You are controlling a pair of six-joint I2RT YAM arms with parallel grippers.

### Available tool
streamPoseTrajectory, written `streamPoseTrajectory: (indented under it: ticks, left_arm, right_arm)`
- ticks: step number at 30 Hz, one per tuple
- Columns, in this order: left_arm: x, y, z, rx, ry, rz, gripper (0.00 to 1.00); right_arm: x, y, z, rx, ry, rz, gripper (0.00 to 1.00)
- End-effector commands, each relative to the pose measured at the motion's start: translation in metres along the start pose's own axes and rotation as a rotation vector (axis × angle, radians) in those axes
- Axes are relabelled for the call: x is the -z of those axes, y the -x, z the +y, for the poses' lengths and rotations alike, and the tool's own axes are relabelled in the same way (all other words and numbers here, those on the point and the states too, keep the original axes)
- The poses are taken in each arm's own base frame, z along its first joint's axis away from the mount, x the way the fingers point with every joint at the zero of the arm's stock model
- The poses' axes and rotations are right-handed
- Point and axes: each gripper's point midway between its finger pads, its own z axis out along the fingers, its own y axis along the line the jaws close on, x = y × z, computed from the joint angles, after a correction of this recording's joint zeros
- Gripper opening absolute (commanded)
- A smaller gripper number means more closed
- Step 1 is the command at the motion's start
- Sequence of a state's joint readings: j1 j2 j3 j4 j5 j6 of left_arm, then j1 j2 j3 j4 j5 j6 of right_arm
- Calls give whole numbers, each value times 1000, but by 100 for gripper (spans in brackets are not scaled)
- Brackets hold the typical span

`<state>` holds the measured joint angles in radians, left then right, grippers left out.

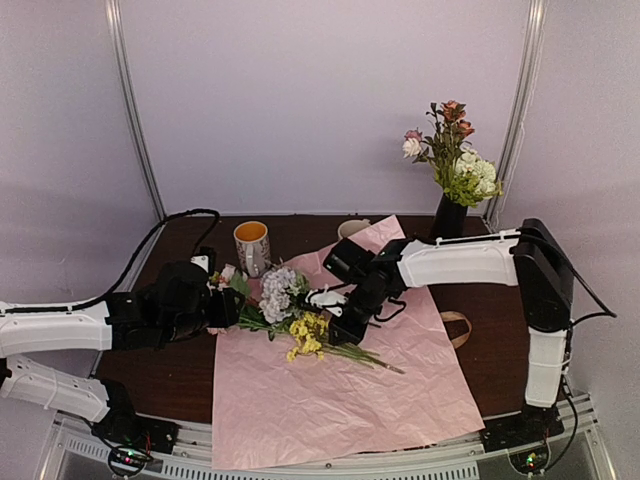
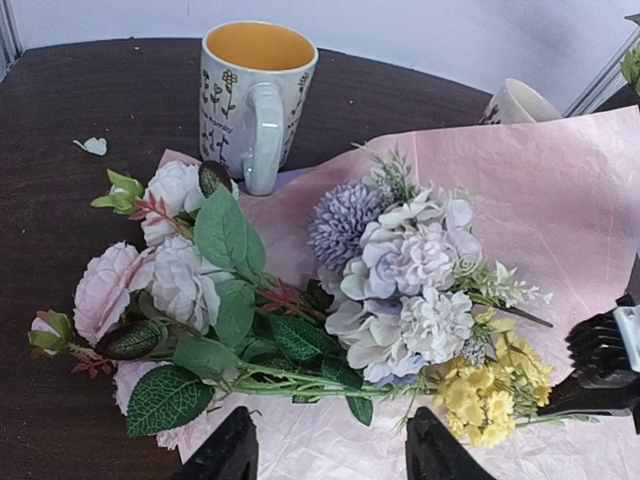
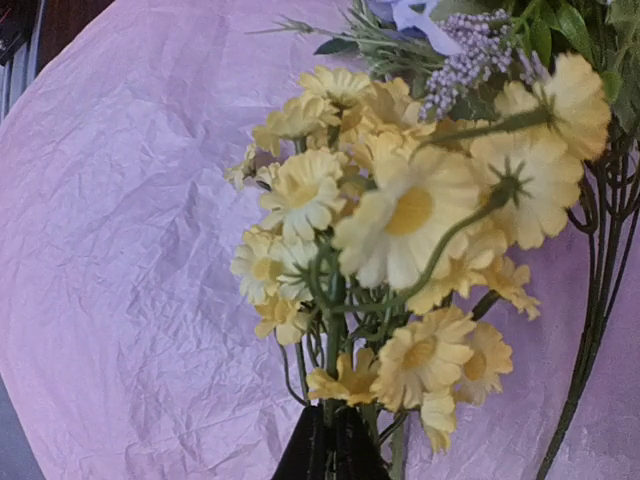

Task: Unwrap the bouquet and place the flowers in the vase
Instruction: Move the fake flower onto the flattened wrapping paper.

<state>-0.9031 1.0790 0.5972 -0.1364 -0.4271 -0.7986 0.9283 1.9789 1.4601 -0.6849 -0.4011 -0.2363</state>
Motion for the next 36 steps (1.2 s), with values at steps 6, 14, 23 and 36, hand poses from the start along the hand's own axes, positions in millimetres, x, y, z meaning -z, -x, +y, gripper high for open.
streamPoseTrajectory:
  ticks: [6, 14, 23, 36]
  left_arm:
    - [11, 27, -3, -7, 8, -83, 54]
    - [13, 29, -3, -22, 13, -80, 54]
    - [15, 25, 1, -5, 9, -81, 54]
    - [11, 25, -3, -17, 6, -73, 54]
  right_arm:
    - [29, 17, 90, 242, 146, -88, 5]
    - [-6, 23, 111, 239, 236, 31, 14]
    - [25, 39, 27, 195, -3, -24, 24]
    - [-16, -13, -28, 177, -189, 150, 19]
